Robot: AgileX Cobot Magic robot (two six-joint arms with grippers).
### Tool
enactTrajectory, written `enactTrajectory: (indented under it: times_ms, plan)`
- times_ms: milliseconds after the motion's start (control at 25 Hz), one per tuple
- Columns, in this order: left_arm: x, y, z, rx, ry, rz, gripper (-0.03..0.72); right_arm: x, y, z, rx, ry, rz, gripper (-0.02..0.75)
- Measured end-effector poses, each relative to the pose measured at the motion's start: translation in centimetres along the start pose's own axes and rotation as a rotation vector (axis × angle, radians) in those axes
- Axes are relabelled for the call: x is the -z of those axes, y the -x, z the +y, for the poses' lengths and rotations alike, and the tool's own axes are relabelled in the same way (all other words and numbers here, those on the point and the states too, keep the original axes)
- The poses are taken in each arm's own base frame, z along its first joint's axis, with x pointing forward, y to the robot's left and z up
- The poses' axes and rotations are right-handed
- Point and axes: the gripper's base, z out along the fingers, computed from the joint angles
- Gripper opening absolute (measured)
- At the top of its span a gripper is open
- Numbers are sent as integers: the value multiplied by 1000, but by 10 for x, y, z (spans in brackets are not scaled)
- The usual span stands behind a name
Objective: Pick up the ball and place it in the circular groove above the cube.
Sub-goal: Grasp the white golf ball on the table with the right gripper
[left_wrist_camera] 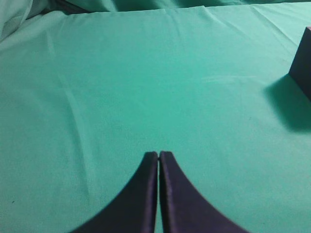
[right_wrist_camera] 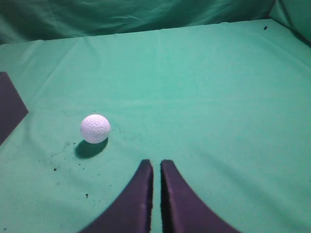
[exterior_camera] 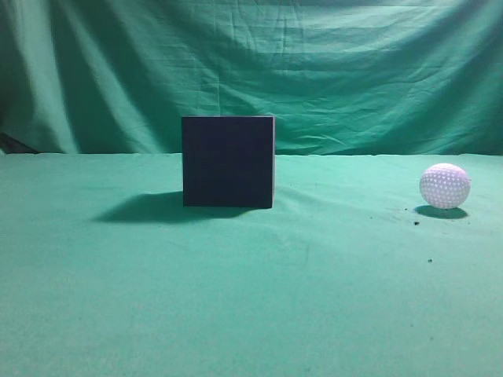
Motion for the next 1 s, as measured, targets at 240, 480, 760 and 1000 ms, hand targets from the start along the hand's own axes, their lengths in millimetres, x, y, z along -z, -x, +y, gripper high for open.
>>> enactTrajectory:
  times_ms: [240,480,760,1000]
  plan:
    - [0,0,0,0,0,0,0,0,0,0,0,0,0,0]
    - [0,0,0,0,0,0,0,0,0,0,0,0,0,0]
    - [0,0,0,0,0,0,0,0,0,0,0,0,0,0]
    - [0,0,0,0,0,0,0,0,0,0,0,0,-2,0]
